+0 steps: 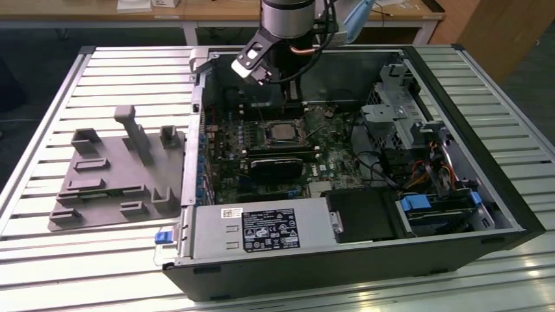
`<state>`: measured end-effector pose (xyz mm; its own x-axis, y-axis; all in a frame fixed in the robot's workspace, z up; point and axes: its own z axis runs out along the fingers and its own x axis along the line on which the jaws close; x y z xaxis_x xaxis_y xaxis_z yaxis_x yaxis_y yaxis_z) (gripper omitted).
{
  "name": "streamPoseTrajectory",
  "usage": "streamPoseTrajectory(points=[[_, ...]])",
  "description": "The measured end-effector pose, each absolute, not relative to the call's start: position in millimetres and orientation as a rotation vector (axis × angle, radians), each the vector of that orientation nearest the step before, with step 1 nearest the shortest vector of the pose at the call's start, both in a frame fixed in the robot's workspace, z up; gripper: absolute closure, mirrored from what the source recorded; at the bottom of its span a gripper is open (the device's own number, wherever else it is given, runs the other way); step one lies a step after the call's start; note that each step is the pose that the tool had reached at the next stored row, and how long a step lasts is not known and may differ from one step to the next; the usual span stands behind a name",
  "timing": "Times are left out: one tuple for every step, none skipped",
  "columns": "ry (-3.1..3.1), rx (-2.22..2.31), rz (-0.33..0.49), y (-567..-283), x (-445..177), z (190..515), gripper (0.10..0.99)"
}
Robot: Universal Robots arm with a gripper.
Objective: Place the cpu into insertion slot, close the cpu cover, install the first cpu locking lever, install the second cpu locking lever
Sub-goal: 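Close the cpu cover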
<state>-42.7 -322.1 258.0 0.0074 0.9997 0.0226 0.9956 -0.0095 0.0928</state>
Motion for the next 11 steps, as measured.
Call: streamPoseTrajectory(points=[[2.175,2.194,0.126,-322,-41,258,0.980],[2.175,2.194,0.126,-322,-39,258,0.980],[2.175,2.194,0.126,-322,-37,258,0.980],[2.175,2.193,0.126,-322,-34,258,0.980],[2.175,2.194,0.126,-322,-31,258,0.980],[2.175,2.194,0.126,-322,-28,258,0.980],[2.175,2.194,0.126,-322,-24,258,0.980],[2.175,2.194,0.126,-322,-20,258,0.980],[2.175,2.194,0.126,-322,-17,258,0.980],[2.175,2.194,0.126,-322,-13,258,0.980],[2.175,2.194,0.126,-322,-10,258,0.980]])
